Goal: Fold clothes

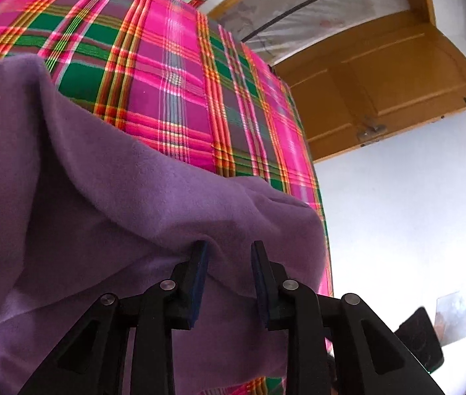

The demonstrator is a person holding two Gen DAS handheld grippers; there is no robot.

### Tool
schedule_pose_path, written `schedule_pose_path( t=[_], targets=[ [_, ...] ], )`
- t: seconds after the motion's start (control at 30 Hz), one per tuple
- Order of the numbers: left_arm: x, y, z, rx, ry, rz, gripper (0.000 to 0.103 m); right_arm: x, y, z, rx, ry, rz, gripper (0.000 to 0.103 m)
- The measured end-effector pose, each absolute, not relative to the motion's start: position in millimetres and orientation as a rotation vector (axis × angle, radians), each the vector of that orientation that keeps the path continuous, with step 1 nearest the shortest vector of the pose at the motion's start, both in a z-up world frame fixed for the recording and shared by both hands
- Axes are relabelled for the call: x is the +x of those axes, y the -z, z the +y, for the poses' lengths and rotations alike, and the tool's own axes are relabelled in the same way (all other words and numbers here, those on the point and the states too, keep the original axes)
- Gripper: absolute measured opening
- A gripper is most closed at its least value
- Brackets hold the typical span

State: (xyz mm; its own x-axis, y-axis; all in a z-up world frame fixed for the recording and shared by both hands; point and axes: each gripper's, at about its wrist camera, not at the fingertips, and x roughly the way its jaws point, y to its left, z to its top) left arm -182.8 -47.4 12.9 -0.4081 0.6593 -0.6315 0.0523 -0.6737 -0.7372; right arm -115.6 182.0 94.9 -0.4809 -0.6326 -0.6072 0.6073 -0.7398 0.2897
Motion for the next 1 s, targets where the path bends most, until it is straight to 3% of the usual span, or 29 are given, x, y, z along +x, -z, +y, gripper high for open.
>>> schedule_pose_path(
  t=[0.17,0.33,0.43,0.77,1.0],
  targets=[
    [-187.2,-11.5,-47.0,-1.413,-2.127,-1.023,0.026,-110.0,-85.1,171.5,0.952,2.171,-0.026,0.032],
    [-182.4,-18.1,-51.6,-1.367,-2.159,-1.022,0.016,-105.1,-74.4,161.2,0.987,2.167,0.021,0.032],
    [-179.6,-25.7,-55.4,-1.323,-2.187,-1.020,0.009,-105.4,-73.3,164.6,0.989,2.162,-0.022,0.025],
    [-171.2,-32.1,-64.7,-1.331,-2.226,-0.996,0.009,-110.2,-78.0,193.2,1.006,2.219,-0.155,0.014],
    [-165.9,-27.9,-65.2,-1.365,-2.211,-0.995,0.024,-115.2,-77.0,211.6,1.029,2.219,-0.252,0.012]
  ],
)
